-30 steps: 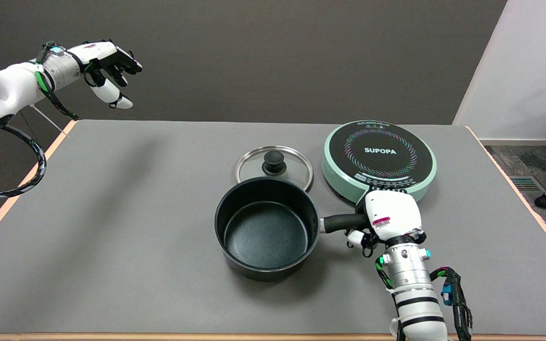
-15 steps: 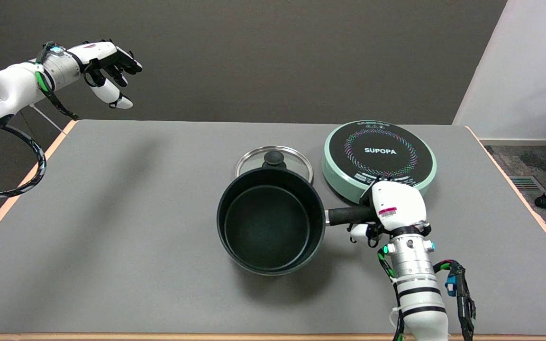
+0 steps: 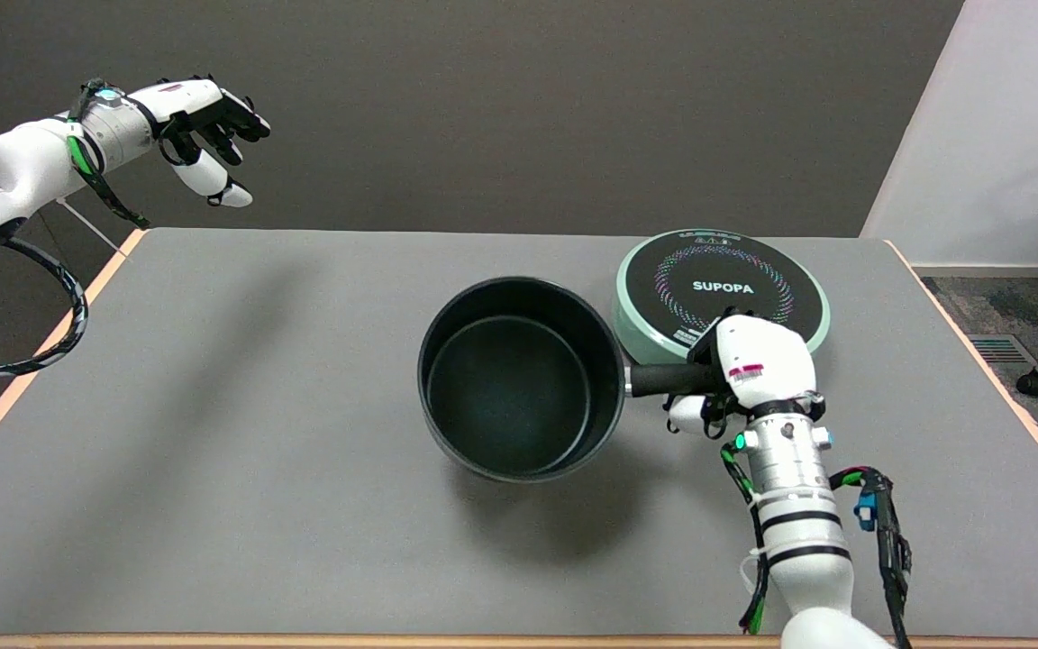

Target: Pick up the pot.

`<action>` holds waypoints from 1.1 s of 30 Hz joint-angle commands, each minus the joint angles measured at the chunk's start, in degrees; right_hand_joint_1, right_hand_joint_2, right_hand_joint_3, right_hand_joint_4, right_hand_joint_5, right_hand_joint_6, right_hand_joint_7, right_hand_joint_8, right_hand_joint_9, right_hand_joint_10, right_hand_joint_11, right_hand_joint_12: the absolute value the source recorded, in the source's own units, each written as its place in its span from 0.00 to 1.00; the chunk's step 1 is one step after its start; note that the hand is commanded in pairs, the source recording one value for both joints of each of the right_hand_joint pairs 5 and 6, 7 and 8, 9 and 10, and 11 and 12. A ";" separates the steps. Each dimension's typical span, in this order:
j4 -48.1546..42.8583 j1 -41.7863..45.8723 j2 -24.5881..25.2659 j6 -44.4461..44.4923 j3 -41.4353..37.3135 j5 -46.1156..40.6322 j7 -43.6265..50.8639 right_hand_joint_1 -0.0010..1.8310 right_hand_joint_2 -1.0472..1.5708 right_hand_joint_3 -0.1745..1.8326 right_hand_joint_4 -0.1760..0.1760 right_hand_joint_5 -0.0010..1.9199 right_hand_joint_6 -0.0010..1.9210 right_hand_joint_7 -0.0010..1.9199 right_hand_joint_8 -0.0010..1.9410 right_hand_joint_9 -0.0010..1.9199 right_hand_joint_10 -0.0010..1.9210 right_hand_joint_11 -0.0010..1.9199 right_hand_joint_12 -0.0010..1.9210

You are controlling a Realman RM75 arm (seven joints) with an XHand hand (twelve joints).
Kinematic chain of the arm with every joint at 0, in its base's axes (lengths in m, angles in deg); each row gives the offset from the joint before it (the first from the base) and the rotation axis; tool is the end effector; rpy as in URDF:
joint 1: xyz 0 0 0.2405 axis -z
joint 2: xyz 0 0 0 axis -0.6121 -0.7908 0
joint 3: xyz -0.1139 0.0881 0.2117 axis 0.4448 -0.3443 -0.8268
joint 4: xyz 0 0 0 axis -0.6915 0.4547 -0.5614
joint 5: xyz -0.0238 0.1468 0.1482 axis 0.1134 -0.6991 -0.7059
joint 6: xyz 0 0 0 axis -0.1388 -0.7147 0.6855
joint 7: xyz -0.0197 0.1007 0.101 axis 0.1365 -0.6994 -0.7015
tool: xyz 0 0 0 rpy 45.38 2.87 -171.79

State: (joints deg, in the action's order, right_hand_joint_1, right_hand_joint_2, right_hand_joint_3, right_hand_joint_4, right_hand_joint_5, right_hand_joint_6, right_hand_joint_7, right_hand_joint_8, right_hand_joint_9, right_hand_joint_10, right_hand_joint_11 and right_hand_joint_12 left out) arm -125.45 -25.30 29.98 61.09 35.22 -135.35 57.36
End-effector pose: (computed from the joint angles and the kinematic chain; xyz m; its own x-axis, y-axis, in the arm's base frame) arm -0.2638 -0.2481 0.3004 0.9350 0.2781 0.2202 -0.3087 0.3319 0.8914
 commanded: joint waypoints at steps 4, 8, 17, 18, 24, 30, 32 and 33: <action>-8.05 -4.10 -2.48 -10.65 -12.06 -13.11 6.77 0.64 0.64 1.00 0.18 0.86 0.86 0.86 0.85 0.86 0.86 0.86 0.86; -8.43 -6.47 -3.22 -10.43 -13.12 -14.86 8.18 0.64 0.64 1.00 0.17 0.86 0.86 0.86 0.85 0.86 0.86 0.86 0.86; -7.99 -12.59 -6.92 -10.91 -19.79 -25.60 7.69 0.65 0.63 1.00 0.17 0.85 0.85 0.85 0.85 0.85 0.85 0.85 0.85; -7.64 -13.12 -7.87 -10.62 -20.20 -26.45 7.64 0.65 0.63 1.00 0.17 0.85 0.85 0.85 0.85 0.85 0.85 0.85 0.85; -6.07 -15.41 -14.48 -8.06 -22.74 -31.60 5.74 0.65 0.64 1.00 0.17 0.85 0.85 0.85 0.85 0.85 0.85 0.85 0.85; -6.32 -13.48 -21.22 -6.01 -27.09 -37.86 4.08 0.65 0.64 1.00 0.17 0.85 0.85 0.85 0.84 0.85 0.85 0.85 0.85; -6.31 -12.32 -22.87 -5.55 -28.62 -38.90 2.75 0.65 0.63 1.00 0.17 0.85 0.85 0.85 0.84 0.85 0.85 0.85 0.85; -6.05 -11.38 -23.72 -5.26 -29.46 -39.10 0.77 0.65 0.63 1.00 0.17 0.85 0.85 0.85 0.84 0.85 0.85 0.85 0.85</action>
State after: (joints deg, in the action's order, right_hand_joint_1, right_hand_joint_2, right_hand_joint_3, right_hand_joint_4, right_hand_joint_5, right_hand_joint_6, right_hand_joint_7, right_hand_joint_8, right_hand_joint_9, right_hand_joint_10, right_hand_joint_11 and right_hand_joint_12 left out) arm -132.16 -36.60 19.83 52.53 16.75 -160.40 63.41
